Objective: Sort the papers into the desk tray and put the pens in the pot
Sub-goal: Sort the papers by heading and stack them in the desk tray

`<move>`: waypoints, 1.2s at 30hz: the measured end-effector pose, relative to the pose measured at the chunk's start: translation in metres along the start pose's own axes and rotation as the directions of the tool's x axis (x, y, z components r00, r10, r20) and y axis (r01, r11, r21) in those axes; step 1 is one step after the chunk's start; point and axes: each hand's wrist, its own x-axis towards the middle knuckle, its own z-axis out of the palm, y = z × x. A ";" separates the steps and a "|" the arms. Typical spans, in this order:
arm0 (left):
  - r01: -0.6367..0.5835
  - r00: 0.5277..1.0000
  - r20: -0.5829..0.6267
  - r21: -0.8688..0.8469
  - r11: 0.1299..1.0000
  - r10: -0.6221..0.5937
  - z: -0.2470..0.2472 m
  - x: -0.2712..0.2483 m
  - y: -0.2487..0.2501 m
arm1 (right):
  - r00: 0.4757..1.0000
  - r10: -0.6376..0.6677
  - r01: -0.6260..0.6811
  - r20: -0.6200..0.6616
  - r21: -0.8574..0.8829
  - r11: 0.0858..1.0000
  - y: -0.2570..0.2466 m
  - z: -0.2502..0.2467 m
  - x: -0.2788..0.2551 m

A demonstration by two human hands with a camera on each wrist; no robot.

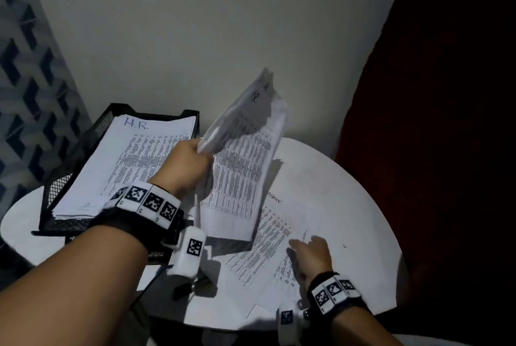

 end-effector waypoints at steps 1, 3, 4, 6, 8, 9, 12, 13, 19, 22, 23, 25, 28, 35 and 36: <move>0.010 1.000 -0.016 -0.021 1.000 -0.010 -0.004 0.000 0.000 | 1.000 -0.010 0.006 -0.029 -0.126 0.992 0.012 0.007 0.006; 0.031 0.998 -0.049 -0.046 0.998 -0.033 -0.008 0.000 0.001 | 0.993 -0.066 0.026 -0.096 -0.365 0.931 0.022 0.021 0.005; 0.040 0.998 -0.051 -0.067 0.997 -0.044 -0.010 0.000 0.002 | 0.989 -0.088 0.029 -0.118 -0.434 0.900 0.021 0.028 -0.001; 0.048 0.998 -0.045 -0.097 0.994 -0.052 -0.013 -0.001 0.001 | 0.987 -0.088 0.010 -0.138 -0.485 0.874 0.017 0.043 -0.015; 0.042 0.998 -0.048 -0.091 0.995 -0.047 -0.016 0.000 0.000 | 0.988 -0.106 0.026 -0.109 -0.564 0.825 0.022 0.061 -0.020; 0.037 0.997 -0.058 -0.088 0.995 -0.042 -0.019 0.000 -0.001 | 0.990 -0.117 0.045 -0.078 -0.614 0.788 0.028 0.069 -0.022; 0.026 0.995 -0.093 -0.092 0.995 -0.035 -0.026 0.004 -0.003 | 0.990 -0.132 0.070 -0.041 -0.674 0.735 0.038 0.084 -0.025; 0.029 0.994 -0.102 -0.101 0.994 -0.039 -0.028 0.004 -0.003 | 0.989 -0.139 0.070 -0.051 -0.662 0.746 0.039 0.085 -0.024; 0.044 0.994 -0.099 -0.115 0.992 -0.056 -0.032 0.005 -0.001 | 0.983 -0.168 0.105 -0.080 -0.506 0.856 0.038 0.068 -0.017; 0.034 0.992 -0.118 -0.067 0.997 -0.041 -0.033 0.003 -0.002 | 0.974 -0.147 0.052 -0.171 -0.463 0.885 0.033 0.045 -0.006; 0.030 0.992 -0.125 -0.056 0.998 -0.037 -0.033 0.003 -0.003 | 0.975 -0.158 0.069 -0.159 -0.460 0.885 0.030 0.034 0.001; 0.027 0.990 -0.135 -0.039 0.999 -0.032 -0.035 0.004 -0.005 | 0.979 -0.175 0.110 -0.104 -0.453 0.885 0.023 0.009 0.016; 0.027 0.989 -0.142 -0.030 0.999 -0.031 -0.033 0.004 -0.005 | 0.970 -0.205 0.154 -0.132 -0.320 0.935 -0.001 -0.035 0.030; -0.002 0.994 -0.112 0.053 0.999 0.008 -0.009 0.003 -0.006 | 0.945 -0.305 0.315 -0.119 0.075 0.946 -0.082 -0.108 0.006; 0.003 0.996 -0.094 0.047 0.999 0.002 -0.005 0.002 -0.006 | 0.949 -0.307 0.315 -0.074 0.148 0.938 -0.088 -0.108 -0.001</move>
